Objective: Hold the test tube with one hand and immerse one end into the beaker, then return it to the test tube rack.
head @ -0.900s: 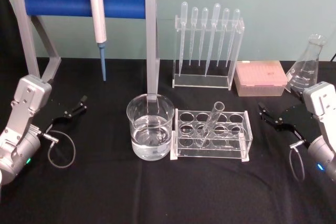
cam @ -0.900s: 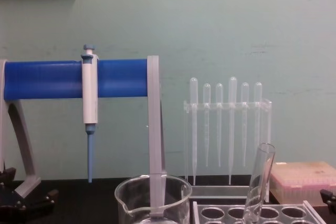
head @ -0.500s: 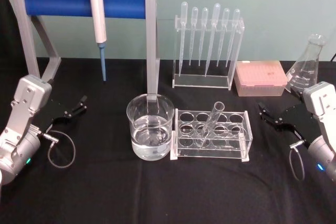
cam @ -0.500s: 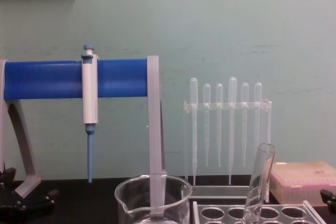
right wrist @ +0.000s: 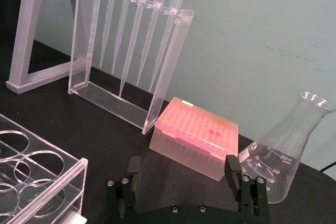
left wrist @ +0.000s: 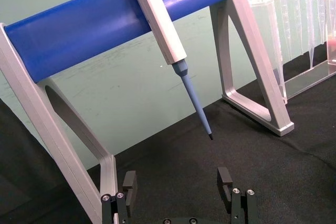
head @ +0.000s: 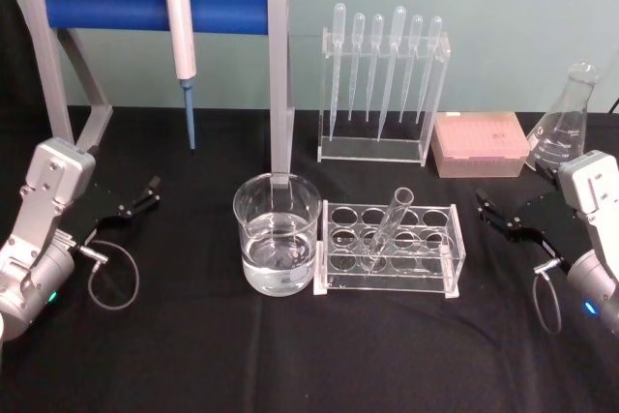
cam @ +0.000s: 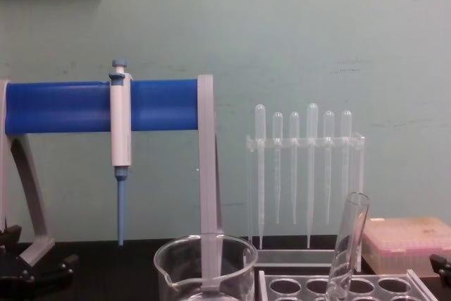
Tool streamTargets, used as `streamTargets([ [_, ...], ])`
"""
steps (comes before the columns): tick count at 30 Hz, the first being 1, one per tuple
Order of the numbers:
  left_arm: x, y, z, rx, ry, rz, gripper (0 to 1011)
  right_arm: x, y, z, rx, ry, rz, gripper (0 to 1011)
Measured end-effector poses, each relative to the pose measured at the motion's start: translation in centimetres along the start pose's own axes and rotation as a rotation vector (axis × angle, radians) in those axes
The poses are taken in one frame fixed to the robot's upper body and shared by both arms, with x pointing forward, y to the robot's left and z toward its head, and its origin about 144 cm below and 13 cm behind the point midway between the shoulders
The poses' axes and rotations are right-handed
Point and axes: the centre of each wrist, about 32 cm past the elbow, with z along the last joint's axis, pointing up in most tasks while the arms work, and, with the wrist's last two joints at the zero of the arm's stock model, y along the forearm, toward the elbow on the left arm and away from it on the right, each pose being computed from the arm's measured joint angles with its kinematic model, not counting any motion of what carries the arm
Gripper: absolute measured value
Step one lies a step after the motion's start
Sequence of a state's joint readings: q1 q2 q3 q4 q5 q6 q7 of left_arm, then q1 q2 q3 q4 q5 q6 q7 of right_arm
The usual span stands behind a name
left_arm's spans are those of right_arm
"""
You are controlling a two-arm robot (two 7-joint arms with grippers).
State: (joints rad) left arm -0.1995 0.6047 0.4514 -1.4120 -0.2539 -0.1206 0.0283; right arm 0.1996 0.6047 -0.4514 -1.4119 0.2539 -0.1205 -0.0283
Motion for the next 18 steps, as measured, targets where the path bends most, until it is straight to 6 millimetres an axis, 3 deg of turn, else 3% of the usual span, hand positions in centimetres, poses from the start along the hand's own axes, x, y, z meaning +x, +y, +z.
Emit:
streamTargets([
  [8, 0.0, 0.0, 0.0, 0.0, 0.0, 0.0, 1000, 0.7, -0.4, 0.8, 0.041, 0.022, 0.006, 1002],
  [18, 0.0, 0.0, 0.0, 0.0, 0.0, 0.0, 1000, 2.2, -2.9, 2.9, 0.108, 0.113, 0.088, 1002],
])
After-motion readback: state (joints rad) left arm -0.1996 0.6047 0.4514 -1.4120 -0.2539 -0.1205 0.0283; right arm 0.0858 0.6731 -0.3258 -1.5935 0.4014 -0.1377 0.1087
